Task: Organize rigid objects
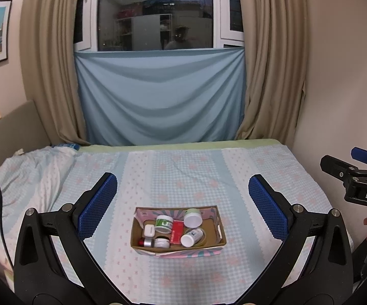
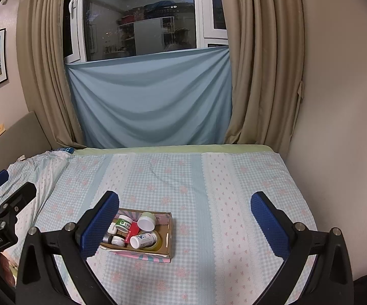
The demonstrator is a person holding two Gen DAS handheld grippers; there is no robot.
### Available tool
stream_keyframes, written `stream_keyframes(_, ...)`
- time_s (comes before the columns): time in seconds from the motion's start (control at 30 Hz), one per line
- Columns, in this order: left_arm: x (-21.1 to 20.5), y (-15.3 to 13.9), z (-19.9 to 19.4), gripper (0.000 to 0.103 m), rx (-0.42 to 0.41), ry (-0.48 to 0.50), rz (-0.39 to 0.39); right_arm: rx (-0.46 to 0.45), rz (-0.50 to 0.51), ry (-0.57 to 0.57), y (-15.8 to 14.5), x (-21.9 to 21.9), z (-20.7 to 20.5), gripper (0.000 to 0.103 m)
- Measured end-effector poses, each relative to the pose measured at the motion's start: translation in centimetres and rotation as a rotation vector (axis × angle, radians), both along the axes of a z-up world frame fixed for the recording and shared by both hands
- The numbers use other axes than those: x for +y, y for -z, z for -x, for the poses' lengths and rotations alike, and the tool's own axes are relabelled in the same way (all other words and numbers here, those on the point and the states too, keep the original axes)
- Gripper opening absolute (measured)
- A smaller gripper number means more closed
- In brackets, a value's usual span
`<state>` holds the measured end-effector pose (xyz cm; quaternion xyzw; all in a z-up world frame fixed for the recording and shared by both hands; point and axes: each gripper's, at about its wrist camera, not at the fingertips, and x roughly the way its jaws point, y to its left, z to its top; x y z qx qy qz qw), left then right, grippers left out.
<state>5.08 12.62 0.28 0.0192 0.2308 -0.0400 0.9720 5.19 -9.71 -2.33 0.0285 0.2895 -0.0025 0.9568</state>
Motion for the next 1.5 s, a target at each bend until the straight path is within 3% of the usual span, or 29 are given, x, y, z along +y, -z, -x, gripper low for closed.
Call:
stream_keyframes(0.9, 0.1, -0.3, -0.1, 0.103, -0.030, 0.006, 0.008, -0.026, 0.009, 0.054, -0.5, 1.2, 0.4, 0.103)
stream_keyframes(1.3, 0.0, 1.0, -0.9, 0.103, -0.023, -0.037, -0.047, -0.019, 0.015, 0.062, -0.2, 1.5, 0.3, 0.103)
stream_keyframes(1.5, 0.4, 2.0, -1.6, 0.103, -0.016, -0.027, -0.018, -0.004, 0.017, 0.071, 0.1, 1.8, -0.7, 0.103)
